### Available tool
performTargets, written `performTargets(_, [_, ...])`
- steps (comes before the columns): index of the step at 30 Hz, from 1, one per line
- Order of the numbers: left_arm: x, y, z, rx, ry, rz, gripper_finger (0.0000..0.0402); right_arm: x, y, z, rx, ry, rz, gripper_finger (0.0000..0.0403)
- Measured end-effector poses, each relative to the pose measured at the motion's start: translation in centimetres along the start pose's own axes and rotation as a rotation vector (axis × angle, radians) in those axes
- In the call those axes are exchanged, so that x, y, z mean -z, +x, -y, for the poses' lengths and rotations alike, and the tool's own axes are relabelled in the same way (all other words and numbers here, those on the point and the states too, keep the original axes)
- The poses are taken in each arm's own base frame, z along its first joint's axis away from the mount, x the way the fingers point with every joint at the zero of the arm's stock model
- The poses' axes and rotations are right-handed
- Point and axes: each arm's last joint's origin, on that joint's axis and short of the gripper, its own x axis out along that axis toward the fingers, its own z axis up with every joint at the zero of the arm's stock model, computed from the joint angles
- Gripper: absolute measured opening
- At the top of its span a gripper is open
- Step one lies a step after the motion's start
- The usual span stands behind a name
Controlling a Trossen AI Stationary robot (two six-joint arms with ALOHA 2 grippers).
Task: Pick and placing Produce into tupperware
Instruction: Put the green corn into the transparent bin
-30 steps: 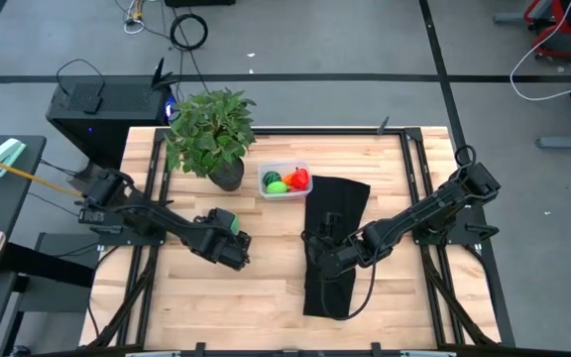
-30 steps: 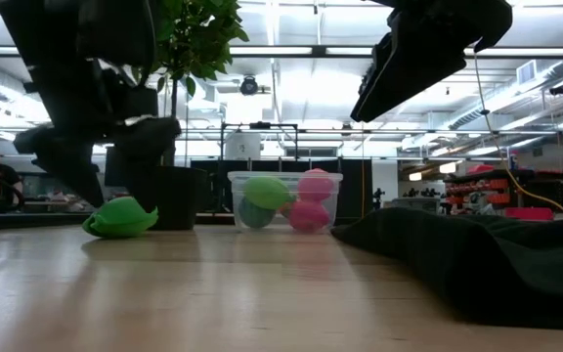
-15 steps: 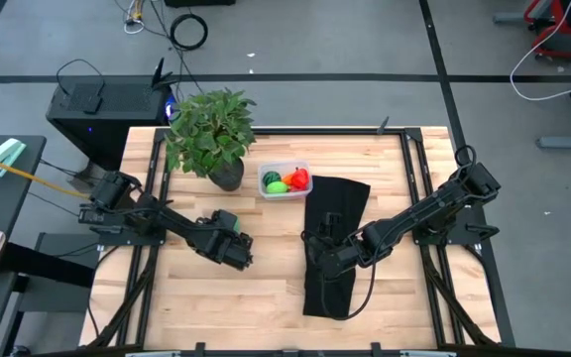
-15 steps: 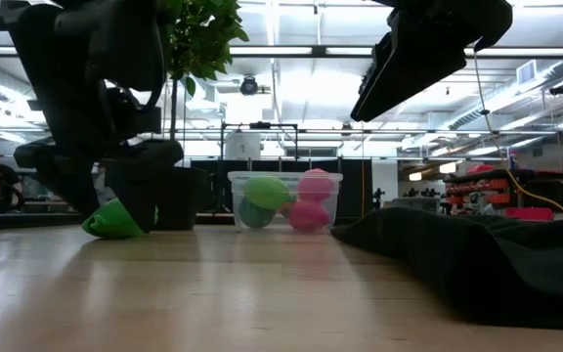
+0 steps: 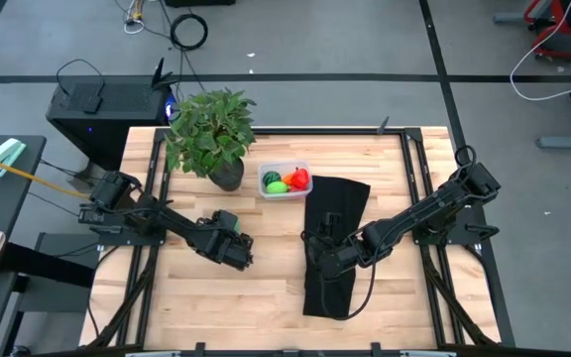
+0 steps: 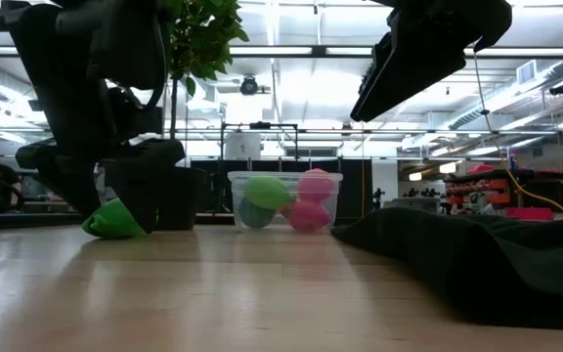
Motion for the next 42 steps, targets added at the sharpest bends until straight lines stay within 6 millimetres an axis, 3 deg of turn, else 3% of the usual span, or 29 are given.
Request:
performTargets(21, [-0.01,-0.01,0.00,0.000,-0.001,0.000,0.0394,0.00,0.01,0.01,0.000,0.004,0.000,0.0295])
performTargets(42, [0.03,0.05,0.03,-0.002,0.000,0.000,0.0297,0.00,0.01,0.01,0.000,0.005,0.000,0.0295])
